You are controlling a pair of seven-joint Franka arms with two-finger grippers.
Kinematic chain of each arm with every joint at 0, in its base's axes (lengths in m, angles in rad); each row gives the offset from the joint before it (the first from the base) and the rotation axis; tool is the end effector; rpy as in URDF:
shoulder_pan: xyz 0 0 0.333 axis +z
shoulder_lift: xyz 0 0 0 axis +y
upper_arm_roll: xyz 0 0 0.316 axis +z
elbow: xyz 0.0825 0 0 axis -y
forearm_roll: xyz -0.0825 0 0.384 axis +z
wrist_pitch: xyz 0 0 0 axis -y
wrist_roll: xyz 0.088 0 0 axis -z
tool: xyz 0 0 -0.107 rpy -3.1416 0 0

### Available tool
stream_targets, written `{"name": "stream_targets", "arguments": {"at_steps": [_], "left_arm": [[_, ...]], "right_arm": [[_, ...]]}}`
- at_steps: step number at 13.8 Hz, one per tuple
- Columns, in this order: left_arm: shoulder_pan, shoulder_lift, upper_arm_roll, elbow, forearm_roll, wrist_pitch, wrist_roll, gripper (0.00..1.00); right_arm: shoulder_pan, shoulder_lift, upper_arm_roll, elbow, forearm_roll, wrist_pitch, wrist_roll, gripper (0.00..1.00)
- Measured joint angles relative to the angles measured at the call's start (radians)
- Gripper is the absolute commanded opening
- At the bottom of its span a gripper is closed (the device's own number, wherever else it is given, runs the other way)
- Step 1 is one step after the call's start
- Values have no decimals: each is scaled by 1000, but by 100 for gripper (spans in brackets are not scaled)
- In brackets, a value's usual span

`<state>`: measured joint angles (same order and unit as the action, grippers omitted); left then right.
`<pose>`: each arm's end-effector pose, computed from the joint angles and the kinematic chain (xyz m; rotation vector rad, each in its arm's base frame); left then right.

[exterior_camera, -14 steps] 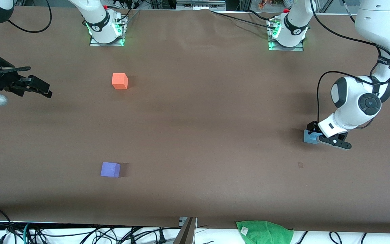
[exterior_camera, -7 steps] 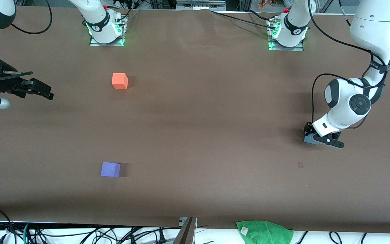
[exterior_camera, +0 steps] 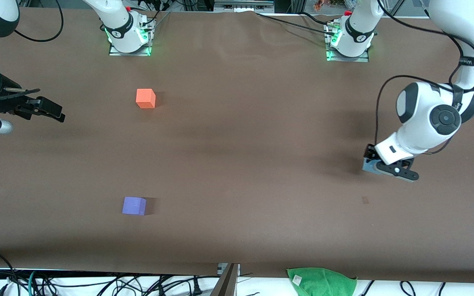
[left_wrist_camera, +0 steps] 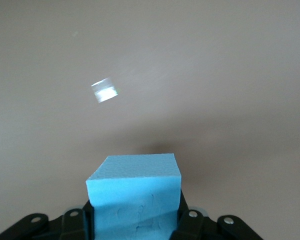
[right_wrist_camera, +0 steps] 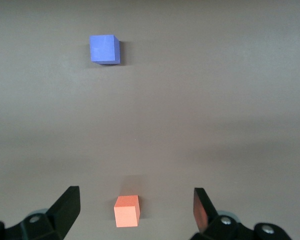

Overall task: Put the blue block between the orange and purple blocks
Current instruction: 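Carry the blue cube toward the table middle and set it down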

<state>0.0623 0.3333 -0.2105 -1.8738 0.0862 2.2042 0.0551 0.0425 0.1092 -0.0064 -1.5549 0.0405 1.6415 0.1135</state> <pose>0.6215 -0.0822 0.3397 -3.1175 0.3802 -0.0090 0.5915 0.0256 0.5756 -3.1010 0.1252 0.0396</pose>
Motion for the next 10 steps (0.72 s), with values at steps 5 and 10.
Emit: {"name": "stream_targets", "arguments": {"at_steps": [5,10], "left_arm": [[-261,137,-105,212,0,-61,-506,6],[-474,384,-96,338,11,101,-650,100]], "right_arm": [[-1,30,-1,-1,0,0,0,100],[-18,122,-7,-1,-2,3,-4,100]]}}
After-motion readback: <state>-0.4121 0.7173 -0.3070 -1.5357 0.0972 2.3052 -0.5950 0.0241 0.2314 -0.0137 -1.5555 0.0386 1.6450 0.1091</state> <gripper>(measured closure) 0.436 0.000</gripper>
